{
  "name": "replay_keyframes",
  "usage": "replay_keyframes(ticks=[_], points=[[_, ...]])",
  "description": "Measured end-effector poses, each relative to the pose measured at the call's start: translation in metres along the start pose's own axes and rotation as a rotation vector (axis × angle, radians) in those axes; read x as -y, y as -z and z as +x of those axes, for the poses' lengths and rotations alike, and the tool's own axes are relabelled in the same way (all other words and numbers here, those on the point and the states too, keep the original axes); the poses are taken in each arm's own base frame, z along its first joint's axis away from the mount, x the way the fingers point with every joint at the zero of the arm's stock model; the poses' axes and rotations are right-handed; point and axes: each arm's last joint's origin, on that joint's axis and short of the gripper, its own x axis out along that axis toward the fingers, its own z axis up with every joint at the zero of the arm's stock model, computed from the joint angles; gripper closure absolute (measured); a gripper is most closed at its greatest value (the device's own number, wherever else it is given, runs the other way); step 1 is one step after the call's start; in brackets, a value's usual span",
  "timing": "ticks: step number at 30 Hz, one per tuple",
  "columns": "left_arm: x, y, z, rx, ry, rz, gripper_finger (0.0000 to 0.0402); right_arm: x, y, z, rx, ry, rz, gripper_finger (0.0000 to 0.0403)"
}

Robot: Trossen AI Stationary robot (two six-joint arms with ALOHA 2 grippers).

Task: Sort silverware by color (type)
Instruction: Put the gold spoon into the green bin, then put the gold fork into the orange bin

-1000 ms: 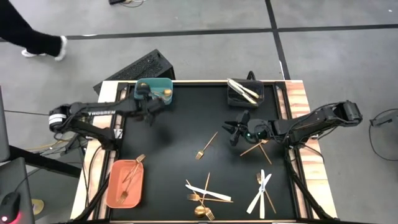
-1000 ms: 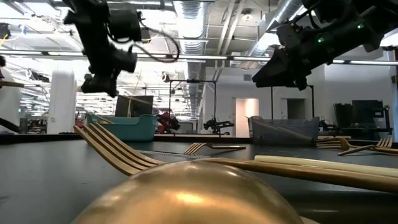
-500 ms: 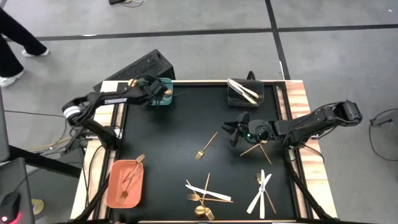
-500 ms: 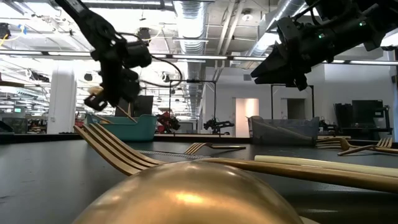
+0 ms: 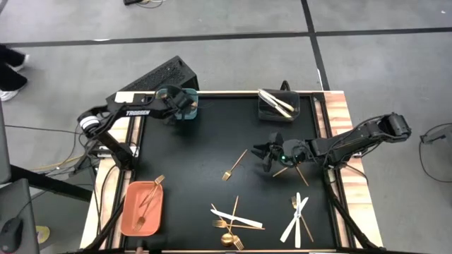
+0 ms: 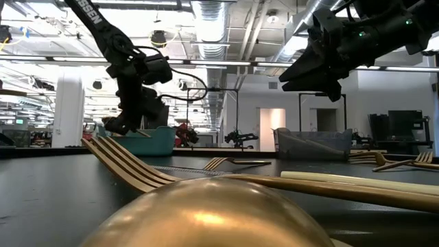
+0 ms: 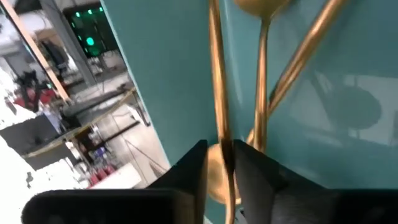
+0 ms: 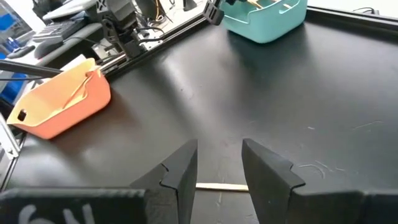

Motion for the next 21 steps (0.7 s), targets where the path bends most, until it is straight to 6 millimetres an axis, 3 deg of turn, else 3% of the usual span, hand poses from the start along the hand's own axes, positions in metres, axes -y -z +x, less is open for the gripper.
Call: replay_keyframes(ticks=[6, 11, 16, 21], points=[[-0.009, 0.007, -0.014, -0.023, -0.077, -0.079, 0.0258, 0.001, -0.001, 0.001, 0.004, 0.008, -0.057, 0.025], [-0.022, 0.021, -0.049, 0.009, -0.192, -0.253, 0.023, 0.002, -0.001, 0.001, 0.002, 0.009, -0.172, 0.025], [-0.027, 0.038, -0.097, 0.311, -0.126, -0.61, 0.0231, 0.003, 0.001, 0.0, -0.024, 0.014, -0.161, 0.025], [-0.019, 0.048, -0.133, 0.752, 0.228, -0.798, 0.0232, 0.01, 0.013, -0.002, -0.185, 0.024, -0.085, 0.025]])
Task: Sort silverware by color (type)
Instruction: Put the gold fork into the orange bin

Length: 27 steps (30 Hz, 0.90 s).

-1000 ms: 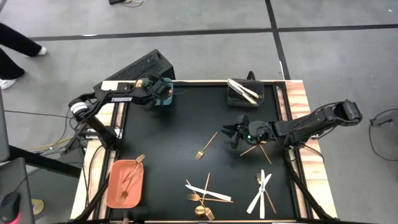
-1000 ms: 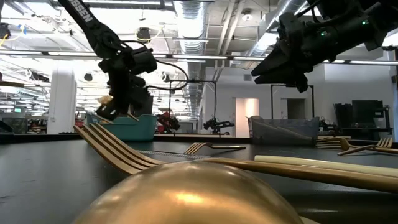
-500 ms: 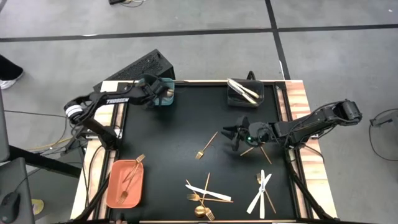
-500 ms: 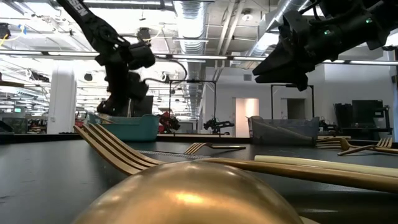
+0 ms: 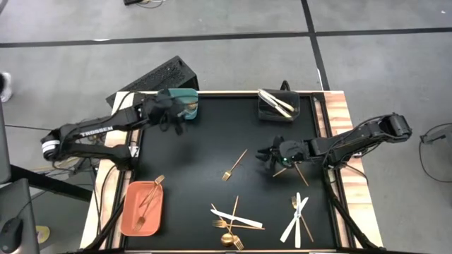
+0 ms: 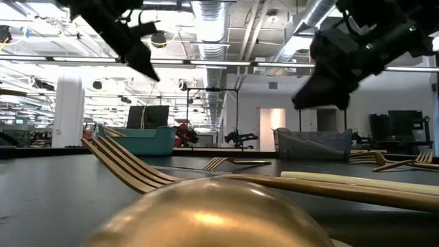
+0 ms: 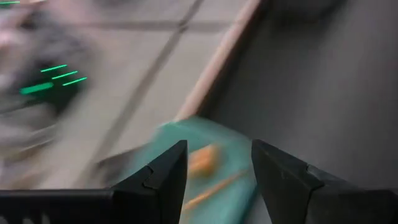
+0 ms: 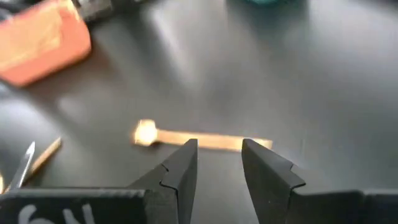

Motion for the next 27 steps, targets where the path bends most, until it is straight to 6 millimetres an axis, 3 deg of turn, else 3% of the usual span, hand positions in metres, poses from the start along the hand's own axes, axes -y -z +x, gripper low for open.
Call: replay_keyframes(ticks=[6, 13, 18, 23, 27], points=[[0.041, 0.004, -0.004, 0.182, 0.343, -0.014, 0.0232, -0.001, 0.027, -0.001, -0.261, -0.021, -0.004, 0.0264], [0.1, 0.02, 0.012, 0.291, 0.48, -0.003, 0.0232, -0.003, 0.035, 0.007, -0.223, 0.076, -0.018, 0.0288], [0.126, 0.027, 0.019, 0.253, 0.466, -0.01, 0.0232, 0.004, 0.022, 0.011, -0.108, 0.144, -0.036, 0.0289], [0.142, 0.034, 0.023, 0.197, 0.441, -0.026, 0.0232, -0.005, 0.001, 0.019, 0.048, -0.051, -0.205, 0.0289], [0.149, 0.035, 0.019, 0.19, 0.464, -0.047, 0.0233, -0.012, -0.001, 0.033, 0.085, -0.158, -0.355, 0.0289]])
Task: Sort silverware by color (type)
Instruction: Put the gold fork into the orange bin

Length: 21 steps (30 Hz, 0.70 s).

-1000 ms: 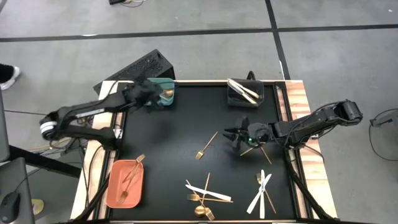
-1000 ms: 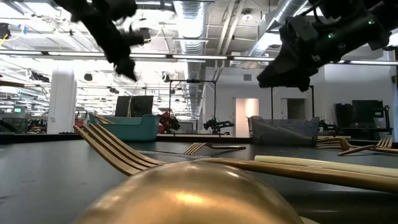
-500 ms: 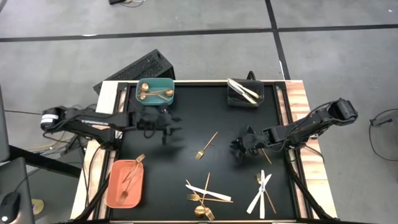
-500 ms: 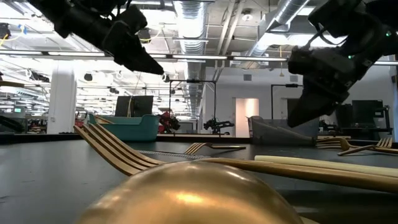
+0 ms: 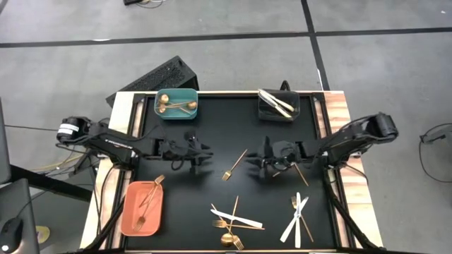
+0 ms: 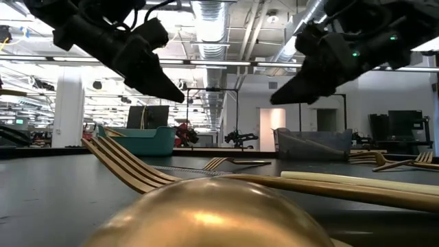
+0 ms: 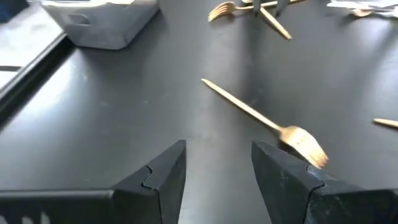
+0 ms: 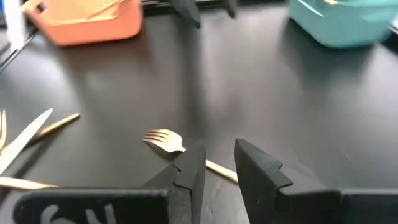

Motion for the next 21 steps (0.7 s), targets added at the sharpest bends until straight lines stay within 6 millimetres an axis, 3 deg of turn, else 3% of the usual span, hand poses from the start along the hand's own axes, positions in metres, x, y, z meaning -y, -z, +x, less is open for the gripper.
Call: replay_keyframes(ticks=[11, 21], points=[[0.013, 0.005, -0.013, -0.043, -0.054, -0.045, 0.0233, -0.01, 0.006, 0.073, -0.179, -0.013, -0.181, 0.0242], [0.012, 0.01, -0.012, -0.077, -0.123, -0.052, 0.0233, -0.012, 0.011, 0.111, -0.413, -0.049, -0.31, 0.0245]])
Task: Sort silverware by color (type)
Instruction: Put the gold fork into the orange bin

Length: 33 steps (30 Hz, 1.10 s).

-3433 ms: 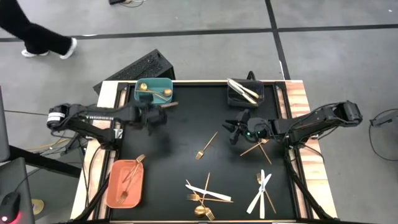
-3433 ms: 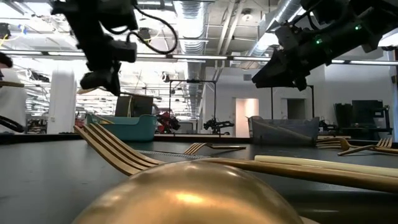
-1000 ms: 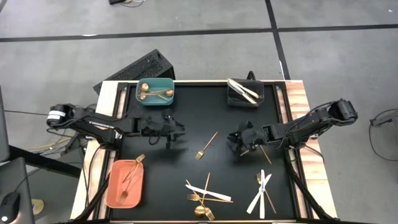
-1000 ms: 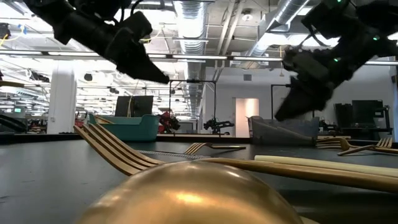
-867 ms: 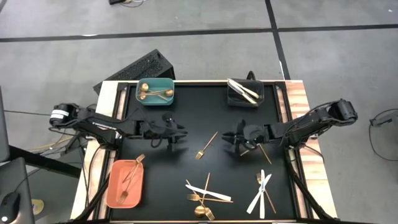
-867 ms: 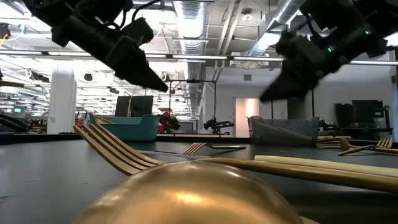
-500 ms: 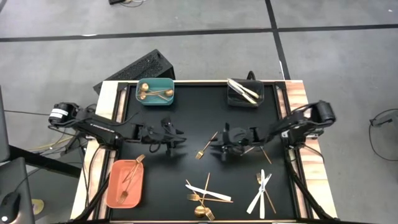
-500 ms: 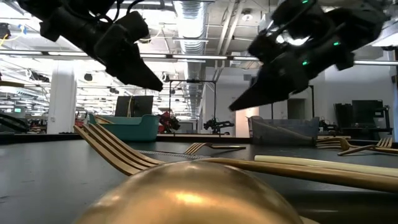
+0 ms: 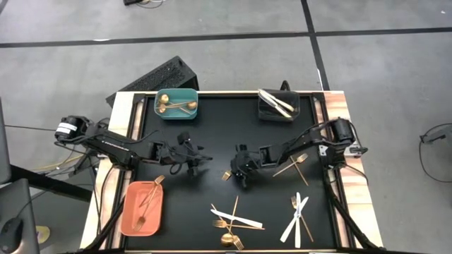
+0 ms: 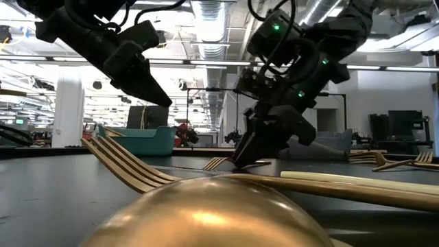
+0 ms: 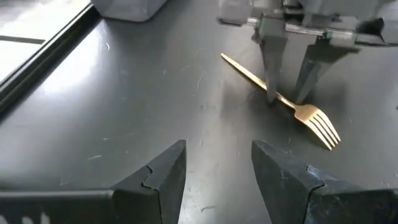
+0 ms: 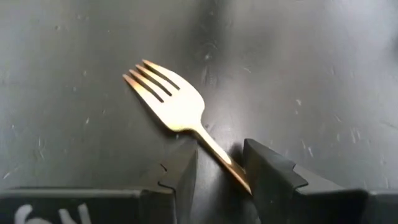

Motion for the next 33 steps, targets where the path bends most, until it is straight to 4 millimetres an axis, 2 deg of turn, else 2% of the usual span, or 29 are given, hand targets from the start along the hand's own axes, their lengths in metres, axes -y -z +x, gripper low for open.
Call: replay_keyframes(ticks=[5, 13, 21, 27, 33], points=[[0.0, 0.001, 0.0, -0.006, -0.003, -0.024, 0.0233, 0.005, -0.001, 0.003, -0.046, -0.002, -0.022, 0.0276], [0.0, 0.003, 0.0, -0.005, -0.003, -0.048, 0.0233, 0.016, -0.002, 0.004, -0.019, -0.016, 0.019, 0.0381], [0.0, 0.002, 0.0, 0.002, -0.001, -0.073, 0.0233, 0.027, -0.008, 0.001, 0.071, 0.035, 0.232, 0.0381], [-0.001, 0.004, 0.0, -0.015, -0.027, -0.139, 0.0233, 0.036, -0.037, -0.015, 0.326, 0.107, 0.282, 0.0381], [-0.002, 0.007, 0.0, -0.032, -0.049, -0.201, 0.0233, 0.045, -0.056, -0.025, 0.557, 0.132, 0.333, 0.0381]])
